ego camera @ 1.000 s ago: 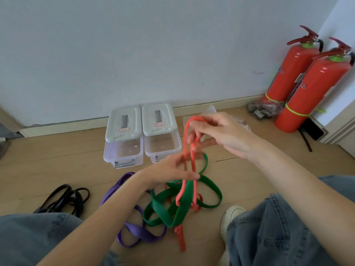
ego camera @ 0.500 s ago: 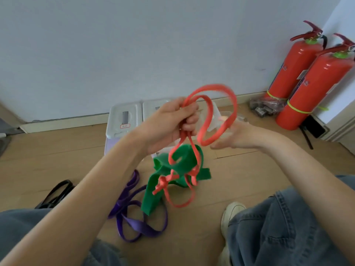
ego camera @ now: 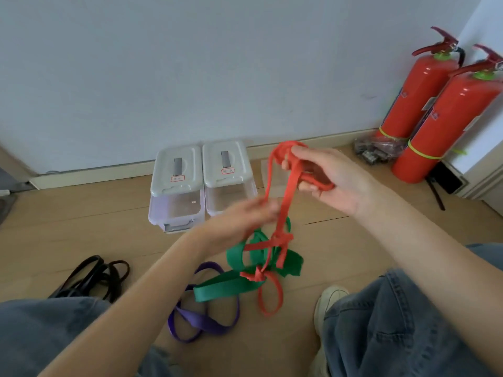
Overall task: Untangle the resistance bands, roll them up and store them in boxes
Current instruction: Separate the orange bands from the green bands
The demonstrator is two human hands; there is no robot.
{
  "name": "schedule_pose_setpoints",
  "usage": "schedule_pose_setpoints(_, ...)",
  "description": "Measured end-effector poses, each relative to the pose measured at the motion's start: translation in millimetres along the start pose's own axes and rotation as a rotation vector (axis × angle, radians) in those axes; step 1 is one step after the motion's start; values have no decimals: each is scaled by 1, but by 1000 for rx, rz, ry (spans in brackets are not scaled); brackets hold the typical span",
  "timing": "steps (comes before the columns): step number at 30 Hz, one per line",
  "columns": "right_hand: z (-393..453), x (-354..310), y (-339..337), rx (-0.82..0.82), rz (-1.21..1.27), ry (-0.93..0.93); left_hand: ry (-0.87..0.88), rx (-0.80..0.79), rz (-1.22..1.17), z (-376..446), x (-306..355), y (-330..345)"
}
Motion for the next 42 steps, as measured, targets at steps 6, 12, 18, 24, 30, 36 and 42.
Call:
schedule_pose_setpoints(6, -7, -12, -6, 29, 94, -93, 67, 28, 369, -6, 2, 0)
schedule_pose_setpoints(12, -8, 0, -13, -254, -10, 68, 280, 286, -66, -3, 72, -5)
schedule_pose_setpoints(18, 0, 43, 4, -37, -767, 48, 270, 512, -8, 3, 70, -6)
schedule_pose_setpoints(24, -2, 18, 1, 182, -419, -150, -184, -22, 429, -16, 6, -8)
schedule_pose_setpoints(30, -12, -4, -6, 334, -371, -256, -202, 102, 728, -10, -11, -27)
schedule_pose_setpoints(36, -10, 2, -7, 268, -398, -185, -319, -48, 870, -22, -5, -29)
schedule_pose_setpoints(42, -6, -2, -3, 234, -225, -260, 128, 88, 855, -7, 7, 7)
Point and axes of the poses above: each hand's wrist, its own z-axis towards the middle knuckle, its own y-axis out of the palm, x = y × z, the point moved 2 cm from there along z, towards the middle knuckle, and after that the axes turned 15 degrees about y, right-handed, at the moved point
